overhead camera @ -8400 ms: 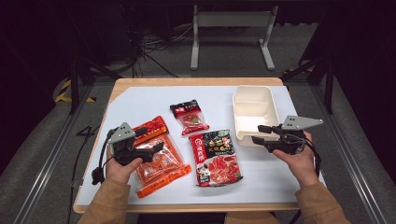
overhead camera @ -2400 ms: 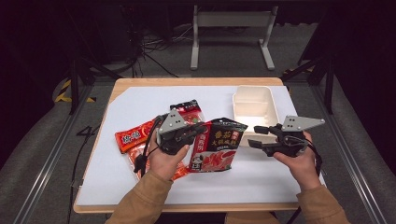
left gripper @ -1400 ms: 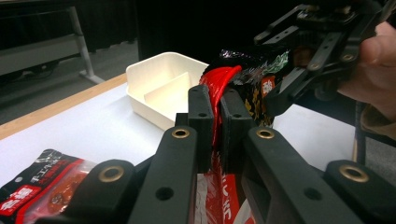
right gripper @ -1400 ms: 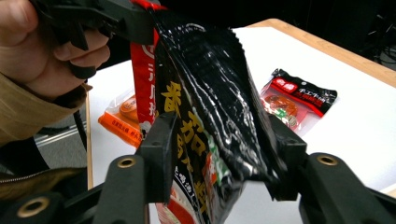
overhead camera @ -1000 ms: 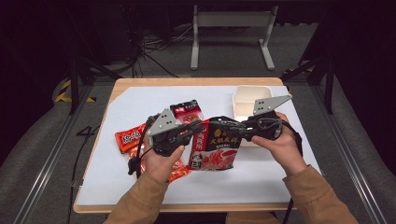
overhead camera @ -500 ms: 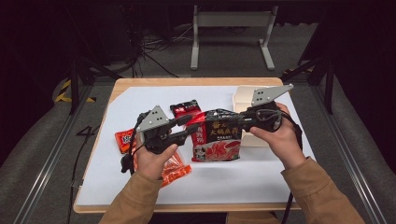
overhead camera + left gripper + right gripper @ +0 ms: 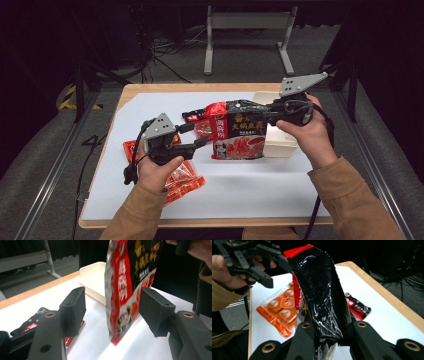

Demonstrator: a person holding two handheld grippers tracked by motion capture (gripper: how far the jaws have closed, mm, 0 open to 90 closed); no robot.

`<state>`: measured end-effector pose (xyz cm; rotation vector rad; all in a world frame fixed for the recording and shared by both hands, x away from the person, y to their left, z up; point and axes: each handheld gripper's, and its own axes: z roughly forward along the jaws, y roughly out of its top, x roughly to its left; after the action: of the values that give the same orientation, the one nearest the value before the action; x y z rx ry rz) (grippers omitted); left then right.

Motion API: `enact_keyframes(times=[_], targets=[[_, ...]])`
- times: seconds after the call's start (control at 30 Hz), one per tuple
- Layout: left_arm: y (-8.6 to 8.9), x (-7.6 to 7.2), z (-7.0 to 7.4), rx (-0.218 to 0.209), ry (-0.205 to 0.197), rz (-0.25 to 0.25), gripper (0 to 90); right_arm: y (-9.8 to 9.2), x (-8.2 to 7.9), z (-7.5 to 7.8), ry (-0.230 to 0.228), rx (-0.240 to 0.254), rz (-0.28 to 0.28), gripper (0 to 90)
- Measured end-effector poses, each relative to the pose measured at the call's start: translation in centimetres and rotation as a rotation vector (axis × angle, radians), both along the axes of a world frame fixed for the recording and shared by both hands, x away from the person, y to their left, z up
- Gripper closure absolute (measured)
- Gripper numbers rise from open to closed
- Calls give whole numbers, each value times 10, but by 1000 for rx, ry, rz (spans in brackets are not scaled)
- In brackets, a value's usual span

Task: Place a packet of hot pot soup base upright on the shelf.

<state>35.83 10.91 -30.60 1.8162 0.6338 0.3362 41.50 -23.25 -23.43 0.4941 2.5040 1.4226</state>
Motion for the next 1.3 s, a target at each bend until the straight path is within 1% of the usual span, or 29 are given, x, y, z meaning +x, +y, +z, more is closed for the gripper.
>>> enact_keyframes(times=[0.03,0.07,0.1,0.13,0.2,0.23,0.3,0.33,0.37,0.47,0.5,0.53,0.57,0.63,0.73,0.83,0.87,1.0,1.1,1.2,1.3], targets=[[0,0,-1,-1,15,1,379,-1,1,2,-1,1,-4,793],[0,0,-1,-1,15,1,373,-1,1,2,-1,1,-4,793],[1,1,-2,4,18,1,367,-6,3,7,-8,9,-15,793],[2,2,-3,12,28,1,362,-8,5,9,-12,12,-20,793],[3,4,-5,15,40,-4,348,-11,7,13,-18,17,-30,793],[4,4,-6,12,58,-2,339,-13,9,15,-19,19,-34,793],[5,5,-6,18,60,-5,328,-16,11,18,-18,25,-40,793],[6,6,-8,15,74,-1,324,-19,15,21,-25,27,-49,793],[6,6,-8,15,74,-1,321,-19,15,21,-25,27,-49,793],[8,6,-9,28,81,6,300,-26,22,25,-42,19,-67,793],[9,7,-9,32,73,8,291,-27,23,25,-46,17,-72,793],[9,7,-9,32,73,8,280,-27,23,25,-46,17,-72,793],[9,7,-9,25,83,12,280,-29,26,26,-50,17,-82,792],[10,7,-8,20,83,16,249,-34,31,28,-64,15,-98,793],[12,8,-9,32,79,23,235,-39,37,30,-75,9,-110,792],[13,8,-11,35,82,33,228,-42,41,32,-82,-1,-121,792],[15,9,-12,41,84,39,220,-44,45,33,-94,-11,-123,792],[20,10,-14,47,89,49,214,-47,51,35,-106,-27,-130,792],[22,10,-15,45,104,56,212,-52,59,35,-113,-32,-144,792],[23,12,-16,50,99,57,211,-57,66,34,-114,-31,-155,792],[24,12,-16,44,109,59,210,-60,70,34,-122,-30,-162,792]])
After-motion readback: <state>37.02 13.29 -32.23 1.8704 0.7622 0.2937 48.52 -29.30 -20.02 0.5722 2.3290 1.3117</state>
